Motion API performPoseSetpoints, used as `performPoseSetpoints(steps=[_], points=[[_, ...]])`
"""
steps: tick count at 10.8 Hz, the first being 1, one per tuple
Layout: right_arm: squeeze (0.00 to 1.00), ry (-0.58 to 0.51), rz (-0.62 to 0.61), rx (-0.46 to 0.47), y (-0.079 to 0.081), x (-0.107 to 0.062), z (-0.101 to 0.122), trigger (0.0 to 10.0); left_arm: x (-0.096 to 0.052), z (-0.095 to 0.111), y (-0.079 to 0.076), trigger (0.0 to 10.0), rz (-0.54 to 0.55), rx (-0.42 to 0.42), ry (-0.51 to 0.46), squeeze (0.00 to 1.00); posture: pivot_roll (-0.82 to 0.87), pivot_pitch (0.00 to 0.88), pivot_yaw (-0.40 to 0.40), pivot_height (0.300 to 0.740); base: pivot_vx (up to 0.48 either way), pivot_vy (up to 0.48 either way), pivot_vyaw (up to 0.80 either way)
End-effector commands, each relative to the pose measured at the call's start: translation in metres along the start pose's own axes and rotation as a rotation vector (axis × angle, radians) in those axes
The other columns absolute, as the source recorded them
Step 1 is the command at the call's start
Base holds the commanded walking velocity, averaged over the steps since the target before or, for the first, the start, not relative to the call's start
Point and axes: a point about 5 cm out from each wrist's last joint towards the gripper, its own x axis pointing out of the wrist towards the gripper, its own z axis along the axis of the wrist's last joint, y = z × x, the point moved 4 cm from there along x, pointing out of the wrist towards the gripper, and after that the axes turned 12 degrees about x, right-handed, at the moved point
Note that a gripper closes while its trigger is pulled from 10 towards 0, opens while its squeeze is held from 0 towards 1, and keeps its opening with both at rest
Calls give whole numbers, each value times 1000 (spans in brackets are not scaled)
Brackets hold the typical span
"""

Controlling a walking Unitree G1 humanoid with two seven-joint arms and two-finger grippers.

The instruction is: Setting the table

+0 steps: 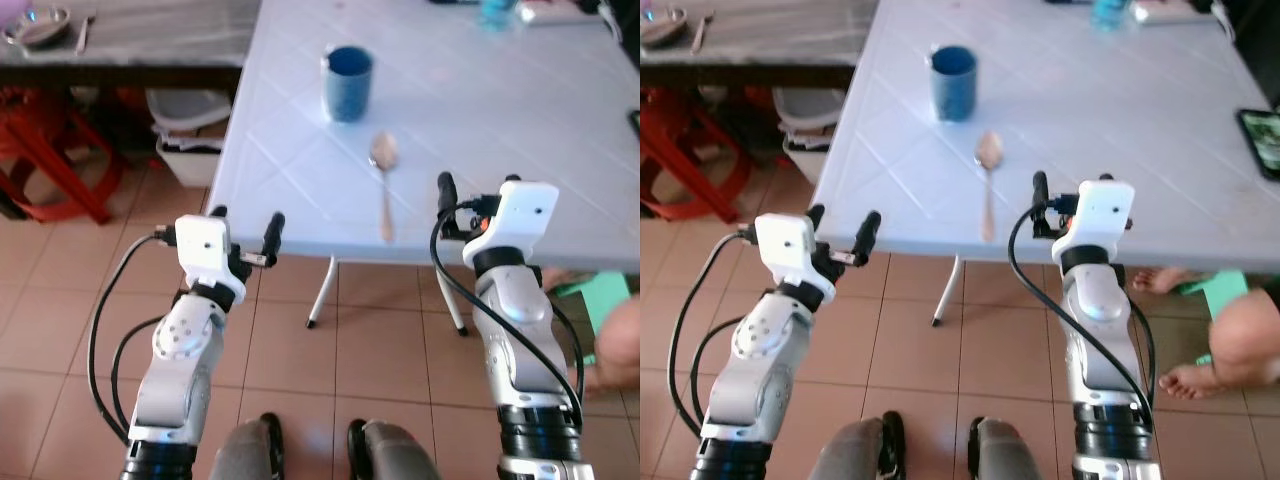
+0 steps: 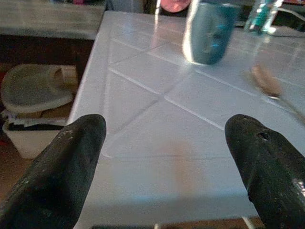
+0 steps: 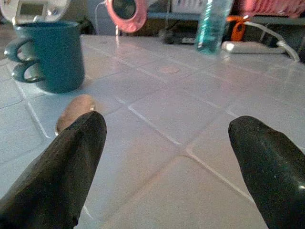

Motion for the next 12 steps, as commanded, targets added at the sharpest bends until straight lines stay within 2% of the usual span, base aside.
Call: performPoseSetpoints(steps=[1,4,8,9,12], points=[[0,8,13,9,3,0,-1,10000,-3,-2,1,10000,3,3,15,0,-28,234,36,740,244,0,0],[0,41,35,22,1,8,-4,10000,-7,-1,1,10000,3,-15,15,0,-23,241,37,740,107,0,0],[0,91,72,45,10,-1,-17,10000,-10,-1,4,10000,16,-8,18,0,-20,242,36,740,0,0,0],[0,95,89,52,16,-2,-18,10000,-11,-1,5,10000,17,-6,18,0,-20,246,36,740,0,0,0],[0,149,146,117,49,-2,-23,10000,-13,0,7,10000,15,2,23,0,-4,254,35,740,0,0,0]])
